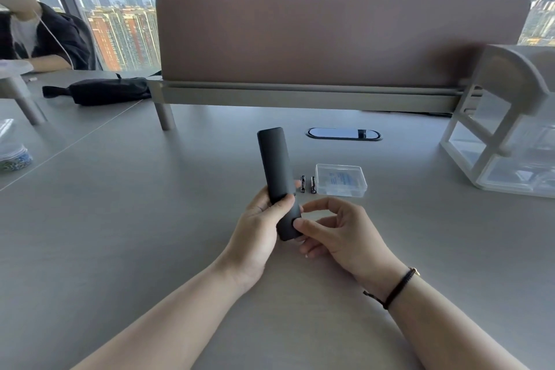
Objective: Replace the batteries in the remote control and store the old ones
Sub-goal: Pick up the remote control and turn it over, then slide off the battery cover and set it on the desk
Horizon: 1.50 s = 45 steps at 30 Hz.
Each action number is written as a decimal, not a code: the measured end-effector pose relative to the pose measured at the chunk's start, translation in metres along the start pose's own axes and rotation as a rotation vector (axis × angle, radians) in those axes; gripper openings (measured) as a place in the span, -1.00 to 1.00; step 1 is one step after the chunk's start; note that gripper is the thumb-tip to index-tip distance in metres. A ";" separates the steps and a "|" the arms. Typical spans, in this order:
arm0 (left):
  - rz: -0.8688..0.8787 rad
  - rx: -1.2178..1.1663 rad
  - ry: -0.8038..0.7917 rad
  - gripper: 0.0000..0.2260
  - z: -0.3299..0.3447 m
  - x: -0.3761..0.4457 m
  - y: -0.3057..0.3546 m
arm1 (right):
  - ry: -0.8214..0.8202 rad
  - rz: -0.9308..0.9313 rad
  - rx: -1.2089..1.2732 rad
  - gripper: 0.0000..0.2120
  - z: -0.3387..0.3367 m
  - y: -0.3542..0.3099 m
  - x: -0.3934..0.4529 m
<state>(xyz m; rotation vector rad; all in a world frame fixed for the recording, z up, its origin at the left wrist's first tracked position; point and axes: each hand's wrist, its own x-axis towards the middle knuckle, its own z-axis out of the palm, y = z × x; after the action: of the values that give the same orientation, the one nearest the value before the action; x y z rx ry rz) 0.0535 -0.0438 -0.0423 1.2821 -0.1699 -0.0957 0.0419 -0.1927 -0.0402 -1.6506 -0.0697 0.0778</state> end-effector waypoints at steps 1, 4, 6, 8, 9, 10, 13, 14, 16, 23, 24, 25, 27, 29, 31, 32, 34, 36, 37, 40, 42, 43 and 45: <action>-0.003 -0.007 0.007 -0.76 0.000 0.000 0.001 | -0.007 0.003 0.001 -0.80 0.000 0.000 0.000; -0.007 -0.005 0.033 -0.76 0.002 -0.001 0.003 | -0.014 0.015 0.012 -0.78 0.000 -0.003 -0.001; -0.007 0.002 0.085 -0.77 0.001 0.001 0.002 | -0.026 0.022 0.039 -0.77 0.000 -0.003 -0.001; 0.010 0.021 0.169 -0.79 -0.001 0.004 0.002 | -0.053 0.023 0.071 -0.78 -0.001 -0.004 -0.002; 0.024 0.025 0.221 -0.81 -0.004 0.005 0.003 | -0.067 0.021 0.072 -0.78 -0.001 -0.003 -0.003; 0.032 0.023 0.275 -0.83 -0.006 0.007 0.004 | -0.079 0.020 0.063 -0.79 0.000 -0.004 -0.004; 0.055 0.089 0.438 -0.85 -0.016 0.012 0.008 | -0.088 0.020 0.017 -0.83 0.002 -0.004 -0.006; 0.078 0.107 0.480 -0.85 -0.019 0.013 0.009 | -0.080 0.018 -0.012 -0.85 0.003 -0.004 -0.006; 0.117 0.103 0.552 -0.86 -0.024 0.015 0.011 | -0.067 0.006 -0.095 -0.88 0.006 -0.002 -0.006; 0.070 -0.129 0.305 -0.82 -0.013 0.004 0.024 | -0.200 -0.052 -0.370 -0.84 0.014 0.003 -0.013; 0.034 -0.160 0.258 -0.81 -0.010 0.001 0.025 | -0.199 -0.082 -0.437 -0.84 0.014 0.003 -0.014; -0.003 -0.186 0.218 -0.80 -0.007 -0.001 0.025 | -0.193 -0.112 -0.493 -0.84 0.014 0.004 -0.015; -0.069 -0.225 0.156 -0.78 -0.005 -0.004 0.025 | -0.159 -0.158 -0.518 -0.89 0.013 0.003 -0.015; -0.119 -0.230 0.124 -0.77 -0.004 -0.005 0.024 | -0.065 -0.190 -0.485 -0.93 0.010 0.003 -0.013; -0.149 -0.205 0.103 -0.76 -0.004 -0.005 0.023 | 0.065 -0.210 -0.442 -0.91 0.005 0.004 -0.008; -0.161 -0.190 0.092 -0.76 -0.003 -0.005 0.023 | 0.123 -0.215 -0.410 -0.88 0.003 0.004 -0.006; -0.187 -0.170 0.060 -0.76 -0.002 -0.008 0.023 | 0.220 -0.232 -0.341 -0.84 0.000 0.003 -0.003; -0.218 -0.151 0.016 -0.77 0.001 -0.011 0.022 | 0.287 -0.257 -0.294 -0.81 -0.002 0.001 -0.002; -0.236 -0.141 -0.013 -0.77 0.003 -0.013 0.020 | 0.310 -0.265 -0.275 -0.79 -0.002 -0.001 -0.003; -0.279 -0.109 -0.118 -0.75 0.010 -0.019 0.014 | 0.316 -0.236 -0.147 -0.83 -0.001 -0.007 -0.006; -0.286 -0.075 -0.162 -0.74 0.012 -0.021 0.010 | 0.314 -0.216 -0.105 -0.86 0.000 -0.008 -0.007; -0.285 -0.059 -0.167 -0.75 0.012 -0.022 0.009 | 0.323 -0.226 -0.141 -0.86 0.000 -0.007 -0.006; -0.275 -0.015 -0.135 -0.76 0.011 -0.020 0.009 | 0.322 -0.266 -0.229 -0.85 -0.001 -0.005 -0.005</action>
<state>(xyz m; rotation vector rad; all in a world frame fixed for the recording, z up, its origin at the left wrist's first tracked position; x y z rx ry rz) 0.0316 -0.0485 -0.0324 1.2790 -0.1077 -0.4190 0.0370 -0.1940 -0.0348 -1.8474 -0.0529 -0.4112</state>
